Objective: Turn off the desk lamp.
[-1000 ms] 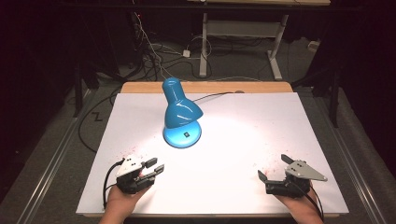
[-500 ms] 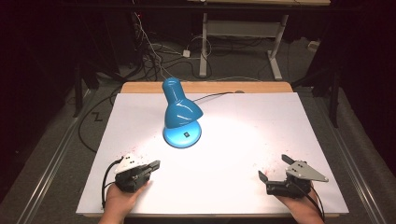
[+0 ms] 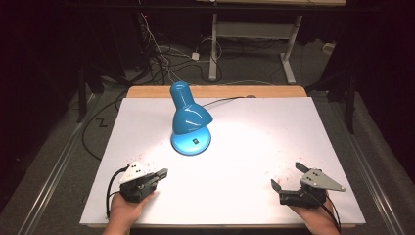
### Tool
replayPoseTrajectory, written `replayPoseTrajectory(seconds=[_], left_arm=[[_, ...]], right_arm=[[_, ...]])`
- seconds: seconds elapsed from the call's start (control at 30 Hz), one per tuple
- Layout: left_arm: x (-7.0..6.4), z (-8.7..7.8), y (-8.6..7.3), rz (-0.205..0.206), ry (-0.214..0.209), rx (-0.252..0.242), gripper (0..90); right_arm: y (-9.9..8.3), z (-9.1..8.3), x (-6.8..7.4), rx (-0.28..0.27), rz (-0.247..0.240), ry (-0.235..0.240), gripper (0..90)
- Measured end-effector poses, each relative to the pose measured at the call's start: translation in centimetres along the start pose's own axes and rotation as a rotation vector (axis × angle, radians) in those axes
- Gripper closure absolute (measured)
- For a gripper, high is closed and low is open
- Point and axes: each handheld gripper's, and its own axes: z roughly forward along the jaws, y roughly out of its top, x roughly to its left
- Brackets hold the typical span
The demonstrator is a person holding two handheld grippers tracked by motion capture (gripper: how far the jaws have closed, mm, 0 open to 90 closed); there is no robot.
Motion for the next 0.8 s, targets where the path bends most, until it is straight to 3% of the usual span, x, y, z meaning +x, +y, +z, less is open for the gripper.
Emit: replayPoseTrajectory(seconds=[0.07,0.17,0.3,0.37,0.53,0.63,0.8], left_arm=[[0.1,0.0,0.3,-0.014,-0.002,0.005,87.8],[0.4,0.3,1.2,-0.049,0.004,0.049,87.6],[0.3,0.5,2.4,-0.032,0.004,0.014,87.7],[0.0,0.7,3.0,0.021,0.013,0.004,87.8],[-0.4,1.7,4.0,0.054,0.005,-0.004,87.8],[-0.4,2.2,4.4,0.034,-0.012,-0.004,87.8],[-0.6,3.1,4.6,0.039,-0.022,-0.01,87.8]], right_arm=[[0.0,0.0,0.0,-0.001,-0.001,0.0,0.4],[0.0,0.1,0.1,0.0,0.0,0.005,0.4],[0.0,0.1,0.1,0.001,0.002,0.002,0.4],[0.1,0.1,0.1,-0.005,-0.002,0.002,0.4],[0.1,0.2,0.1,-0.005,0.002,0.006,0.4],[0.1,0.2,0.1,-0.004,0.003,0.007,0.4],[0.0,0.2,0.2,-0.004,0.002,0.005,0.4]])
